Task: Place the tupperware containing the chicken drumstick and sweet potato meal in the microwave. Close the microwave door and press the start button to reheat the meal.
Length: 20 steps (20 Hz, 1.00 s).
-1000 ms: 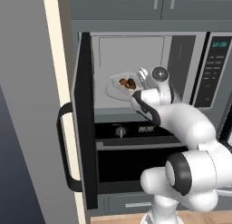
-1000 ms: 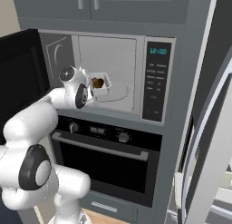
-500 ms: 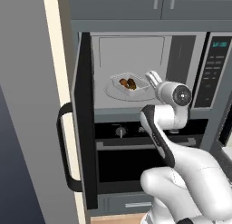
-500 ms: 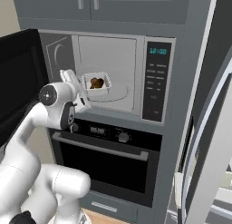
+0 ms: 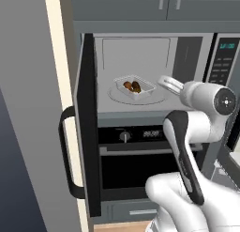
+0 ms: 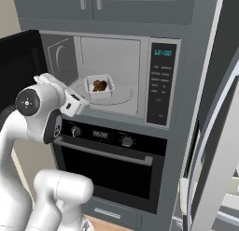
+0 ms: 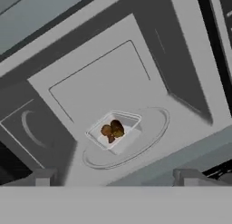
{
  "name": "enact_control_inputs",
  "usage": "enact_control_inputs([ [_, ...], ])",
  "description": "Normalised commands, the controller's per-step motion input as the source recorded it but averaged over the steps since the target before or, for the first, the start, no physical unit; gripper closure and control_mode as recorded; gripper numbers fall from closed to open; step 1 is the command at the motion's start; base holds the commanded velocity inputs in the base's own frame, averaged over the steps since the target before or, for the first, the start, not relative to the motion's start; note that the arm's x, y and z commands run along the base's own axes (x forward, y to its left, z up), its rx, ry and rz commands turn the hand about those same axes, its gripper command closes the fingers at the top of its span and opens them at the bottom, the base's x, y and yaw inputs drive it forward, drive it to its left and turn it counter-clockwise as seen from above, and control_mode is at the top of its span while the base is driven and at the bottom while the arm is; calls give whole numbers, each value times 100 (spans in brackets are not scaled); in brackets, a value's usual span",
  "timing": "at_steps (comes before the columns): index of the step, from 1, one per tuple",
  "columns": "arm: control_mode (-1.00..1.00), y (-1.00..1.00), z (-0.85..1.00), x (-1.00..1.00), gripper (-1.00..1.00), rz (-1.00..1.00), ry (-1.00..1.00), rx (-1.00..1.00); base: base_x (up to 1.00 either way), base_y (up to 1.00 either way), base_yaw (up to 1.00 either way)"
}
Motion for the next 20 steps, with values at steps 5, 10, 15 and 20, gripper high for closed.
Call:
enact_control_inputs([
  [5,-100,14,37,-100,-100,19,23,-55,0,0,0],
  [10,-100,26,3,-100,-100,15,18,-52,0,0,0],
  [15,-100,23,0,-95,-100,16,-2,-36,0,0,0],
  [20,-100,22,0,-80,-100,16,-32,-24,0,0,0],
])
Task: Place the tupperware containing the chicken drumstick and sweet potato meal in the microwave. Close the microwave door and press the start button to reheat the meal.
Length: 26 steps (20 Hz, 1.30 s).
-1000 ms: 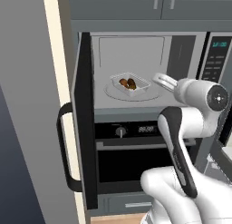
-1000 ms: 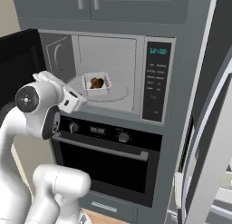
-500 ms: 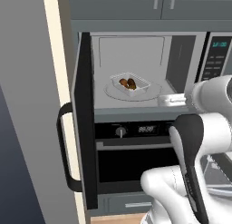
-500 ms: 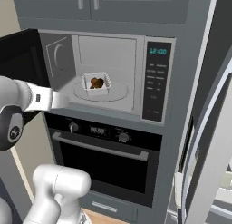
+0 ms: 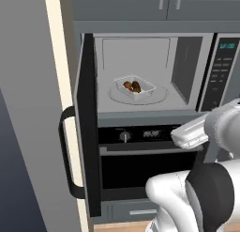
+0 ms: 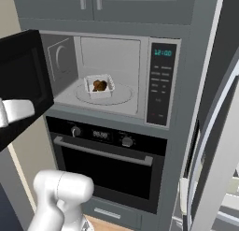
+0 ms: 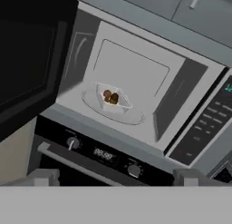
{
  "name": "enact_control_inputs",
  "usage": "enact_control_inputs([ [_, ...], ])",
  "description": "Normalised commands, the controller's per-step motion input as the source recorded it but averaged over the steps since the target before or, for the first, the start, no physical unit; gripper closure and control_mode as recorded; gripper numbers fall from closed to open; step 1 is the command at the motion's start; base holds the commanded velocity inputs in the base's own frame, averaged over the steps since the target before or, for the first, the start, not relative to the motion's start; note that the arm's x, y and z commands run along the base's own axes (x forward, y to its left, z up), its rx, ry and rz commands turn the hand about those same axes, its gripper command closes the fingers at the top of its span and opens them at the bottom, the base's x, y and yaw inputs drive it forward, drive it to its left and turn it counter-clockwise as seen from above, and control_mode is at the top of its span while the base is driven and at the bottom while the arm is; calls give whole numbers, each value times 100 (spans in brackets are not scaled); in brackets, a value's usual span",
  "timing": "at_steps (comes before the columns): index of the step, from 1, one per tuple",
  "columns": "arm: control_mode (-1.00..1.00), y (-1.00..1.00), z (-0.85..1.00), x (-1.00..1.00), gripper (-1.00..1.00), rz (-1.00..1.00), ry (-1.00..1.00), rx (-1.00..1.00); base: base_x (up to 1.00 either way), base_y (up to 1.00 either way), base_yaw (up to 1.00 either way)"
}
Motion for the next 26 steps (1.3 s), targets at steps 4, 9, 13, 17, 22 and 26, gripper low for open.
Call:
enact_control_inputs([
  [4,-100,44,31,-85,-100,6,-9,-21,0,0,0],
  [9,-100,81,23,-43,-100,0,0,-22,0,0,0],
  [13,-100,98,2,-4,-100,0,0,-26,0,0,0],
  [17,-100,99,-4,0,-100,0,-1,-33,0,0,0],
  [22,-100,93,-28,6,-100,0,-1,-36,0,0,0],
  [26,-100,89,-42,22,-100,0,0,-31,0,0,0],
])
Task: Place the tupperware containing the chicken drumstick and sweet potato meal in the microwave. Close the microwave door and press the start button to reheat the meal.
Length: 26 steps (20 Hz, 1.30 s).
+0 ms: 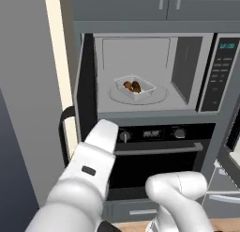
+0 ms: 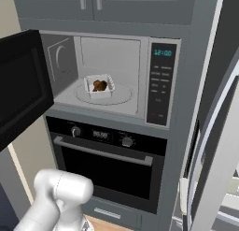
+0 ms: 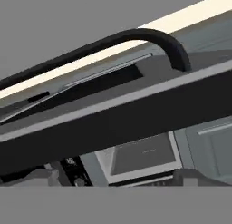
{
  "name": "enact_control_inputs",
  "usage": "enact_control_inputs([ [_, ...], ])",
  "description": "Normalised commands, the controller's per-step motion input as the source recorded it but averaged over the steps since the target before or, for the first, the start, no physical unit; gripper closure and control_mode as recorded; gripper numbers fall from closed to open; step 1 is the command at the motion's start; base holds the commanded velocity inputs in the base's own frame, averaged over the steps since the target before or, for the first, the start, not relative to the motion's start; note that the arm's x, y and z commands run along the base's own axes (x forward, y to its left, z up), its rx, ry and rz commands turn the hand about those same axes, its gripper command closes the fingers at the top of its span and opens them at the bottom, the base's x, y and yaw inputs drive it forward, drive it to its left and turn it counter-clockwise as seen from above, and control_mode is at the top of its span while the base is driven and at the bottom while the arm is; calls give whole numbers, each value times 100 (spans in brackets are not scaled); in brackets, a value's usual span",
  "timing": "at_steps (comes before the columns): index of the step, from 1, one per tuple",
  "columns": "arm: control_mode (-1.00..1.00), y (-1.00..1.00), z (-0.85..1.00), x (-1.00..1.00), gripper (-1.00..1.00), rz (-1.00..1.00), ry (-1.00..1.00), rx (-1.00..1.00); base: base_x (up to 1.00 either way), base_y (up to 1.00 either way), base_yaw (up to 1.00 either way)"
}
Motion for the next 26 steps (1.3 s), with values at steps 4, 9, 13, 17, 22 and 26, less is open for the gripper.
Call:
enact_control_inputs([
  [4,-100,92,-48,39,-100,0,0,-29,0,0,0],
  [9,-100,93,-40,53,-100,-1,0,-26,0,0,0],
  [13,-100,91,-34,62,-100,-4,0,-21,0,0,0],
  [17,-100,82,-28,44,-100,-7,0,-18,0,0,0],
  [22,-100,51,-21,68,-100,-17,1,-9,0,0,0],
  [26,-100,4,-1,78,-100,-20,23,0,0,0,0],
])
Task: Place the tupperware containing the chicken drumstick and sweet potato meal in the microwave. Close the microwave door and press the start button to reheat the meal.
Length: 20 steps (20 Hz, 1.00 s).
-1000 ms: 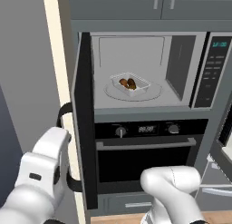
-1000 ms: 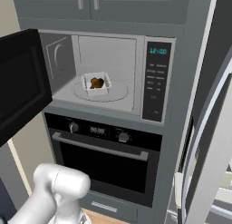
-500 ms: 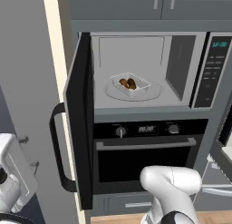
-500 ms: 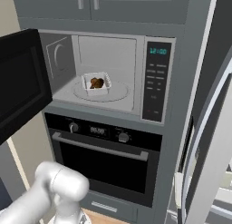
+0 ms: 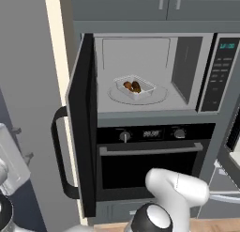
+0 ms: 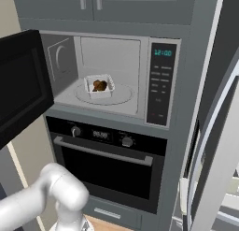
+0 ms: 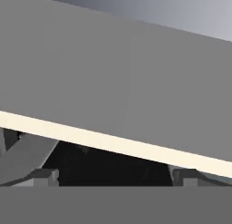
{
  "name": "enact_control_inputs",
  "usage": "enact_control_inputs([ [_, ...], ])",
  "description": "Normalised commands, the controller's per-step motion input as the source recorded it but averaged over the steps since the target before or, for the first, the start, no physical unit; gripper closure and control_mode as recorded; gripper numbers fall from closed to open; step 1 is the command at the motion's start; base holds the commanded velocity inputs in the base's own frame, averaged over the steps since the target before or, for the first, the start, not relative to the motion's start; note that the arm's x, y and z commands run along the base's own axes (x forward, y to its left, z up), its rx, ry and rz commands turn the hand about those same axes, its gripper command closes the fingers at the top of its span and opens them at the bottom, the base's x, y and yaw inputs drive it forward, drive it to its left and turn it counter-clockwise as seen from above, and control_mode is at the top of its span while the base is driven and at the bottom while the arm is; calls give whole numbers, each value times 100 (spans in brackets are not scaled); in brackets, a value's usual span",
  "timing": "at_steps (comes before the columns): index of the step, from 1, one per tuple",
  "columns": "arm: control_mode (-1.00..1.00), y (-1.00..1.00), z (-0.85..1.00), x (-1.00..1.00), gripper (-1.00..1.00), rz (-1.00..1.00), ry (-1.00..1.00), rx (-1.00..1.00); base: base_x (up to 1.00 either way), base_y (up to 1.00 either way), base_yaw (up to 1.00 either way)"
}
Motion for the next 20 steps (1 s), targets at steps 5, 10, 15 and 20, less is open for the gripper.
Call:
enact_control_inputs([
  [5,-100,-51,0,31,-100,-25,15,1,0,0,0],
  [10,-100,-100,-2,-46,-100,-26,0,12,0,0,0],
  [15,-100,-100,-1,-45,-100,-19,-6,17,0,0,0],
  [20,-100,-100,0,-26,-100,-7,-8,23,0,0,0],
])
